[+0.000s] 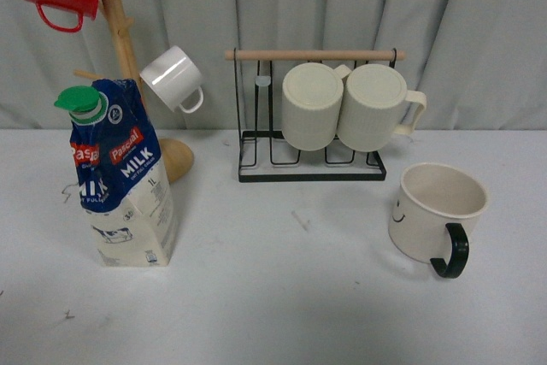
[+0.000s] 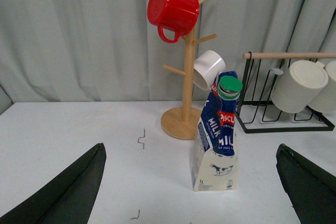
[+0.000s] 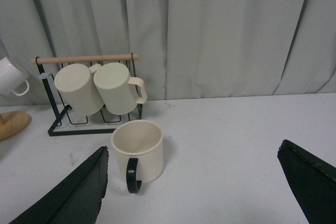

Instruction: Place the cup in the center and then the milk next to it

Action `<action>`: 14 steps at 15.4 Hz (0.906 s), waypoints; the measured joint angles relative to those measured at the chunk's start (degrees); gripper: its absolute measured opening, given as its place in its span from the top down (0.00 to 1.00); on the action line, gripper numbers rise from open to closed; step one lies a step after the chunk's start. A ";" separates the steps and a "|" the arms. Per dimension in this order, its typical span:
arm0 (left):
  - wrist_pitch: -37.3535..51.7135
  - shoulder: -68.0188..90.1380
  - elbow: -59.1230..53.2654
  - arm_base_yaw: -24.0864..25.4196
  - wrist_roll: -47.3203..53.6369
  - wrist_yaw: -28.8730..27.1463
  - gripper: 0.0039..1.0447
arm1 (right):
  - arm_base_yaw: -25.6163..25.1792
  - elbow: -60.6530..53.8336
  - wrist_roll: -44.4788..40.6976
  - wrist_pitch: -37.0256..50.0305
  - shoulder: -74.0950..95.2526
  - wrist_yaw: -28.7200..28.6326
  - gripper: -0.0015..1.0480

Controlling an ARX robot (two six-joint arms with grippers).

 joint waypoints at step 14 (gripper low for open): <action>0.00 0.00 0.00 0.00 0.00 0.00 0.06 | 0.00 0.00 0.00 0.00 0.00 0.00 0.06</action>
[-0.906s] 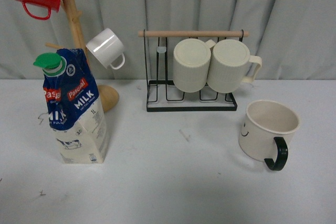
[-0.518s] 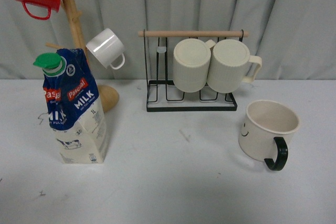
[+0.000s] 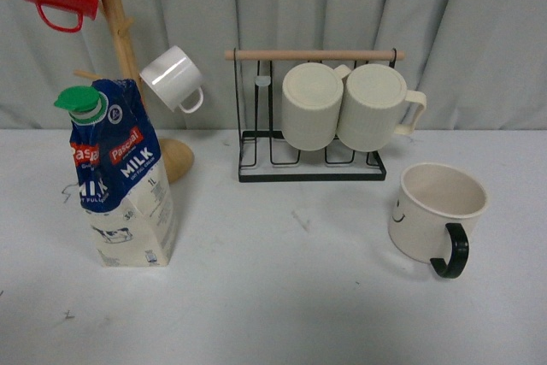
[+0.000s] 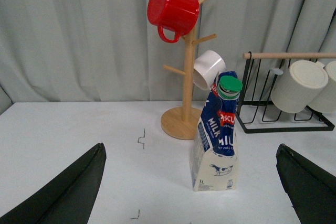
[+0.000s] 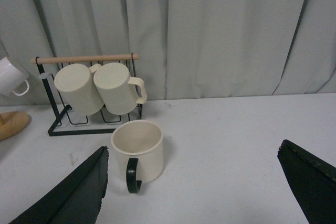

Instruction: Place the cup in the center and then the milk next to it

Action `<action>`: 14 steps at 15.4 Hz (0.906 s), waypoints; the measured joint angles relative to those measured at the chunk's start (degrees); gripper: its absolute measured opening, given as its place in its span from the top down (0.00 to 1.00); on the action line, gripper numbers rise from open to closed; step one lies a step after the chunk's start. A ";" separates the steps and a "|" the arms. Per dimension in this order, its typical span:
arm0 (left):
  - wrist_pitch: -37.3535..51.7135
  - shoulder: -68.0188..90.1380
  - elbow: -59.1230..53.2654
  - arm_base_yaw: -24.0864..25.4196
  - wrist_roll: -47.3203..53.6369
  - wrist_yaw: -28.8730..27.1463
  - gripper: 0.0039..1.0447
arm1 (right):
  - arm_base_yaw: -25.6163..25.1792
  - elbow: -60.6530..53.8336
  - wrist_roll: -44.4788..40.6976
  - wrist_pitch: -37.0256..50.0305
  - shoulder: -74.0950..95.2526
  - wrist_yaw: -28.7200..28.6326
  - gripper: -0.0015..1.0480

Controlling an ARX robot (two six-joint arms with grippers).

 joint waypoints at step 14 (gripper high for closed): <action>0.00 0.00 0.00 0.00 0.00 0.02 0.06 | 0.00 0.00 0.00 0.00 0.00 0.00 0.06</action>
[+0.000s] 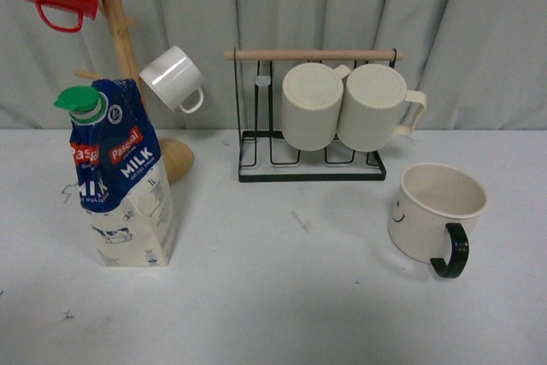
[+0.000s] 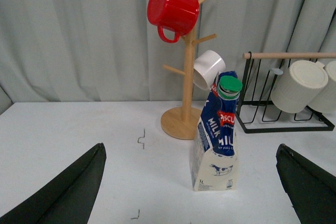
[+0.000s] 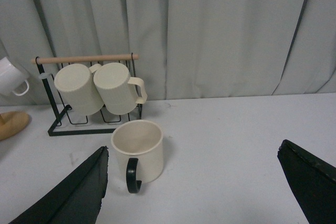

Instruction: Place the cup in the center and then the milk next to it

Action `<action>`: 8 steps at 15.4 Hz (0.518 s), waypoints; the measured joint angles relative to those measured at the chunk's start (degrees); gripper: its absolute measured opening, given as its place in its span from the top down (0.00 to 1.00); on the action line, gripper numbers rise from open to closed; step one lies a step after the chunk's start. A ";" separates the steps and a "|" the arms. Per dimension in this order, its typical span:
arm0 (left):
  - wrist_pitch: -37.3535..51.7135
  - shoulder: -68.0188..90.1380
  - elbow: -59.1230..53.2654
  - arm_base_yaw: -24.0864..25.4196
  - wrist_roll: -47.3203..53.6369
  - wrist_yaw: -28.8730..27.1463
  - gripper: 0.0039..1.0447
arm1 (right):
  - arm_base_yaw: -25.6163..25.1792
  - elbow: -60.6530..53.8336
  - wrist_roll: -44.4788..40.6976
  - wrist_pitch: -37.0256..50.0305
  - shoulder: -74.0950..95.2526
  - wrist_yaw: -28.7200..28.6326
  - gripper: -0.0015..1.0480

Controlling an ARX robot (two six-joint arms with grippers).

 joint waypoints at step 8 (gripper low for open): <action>0.00 0.00 0.00 0.00 0.00 0.00 0.06 | 0.00 0.00 0.00 0.00 0.00 0.00 0.06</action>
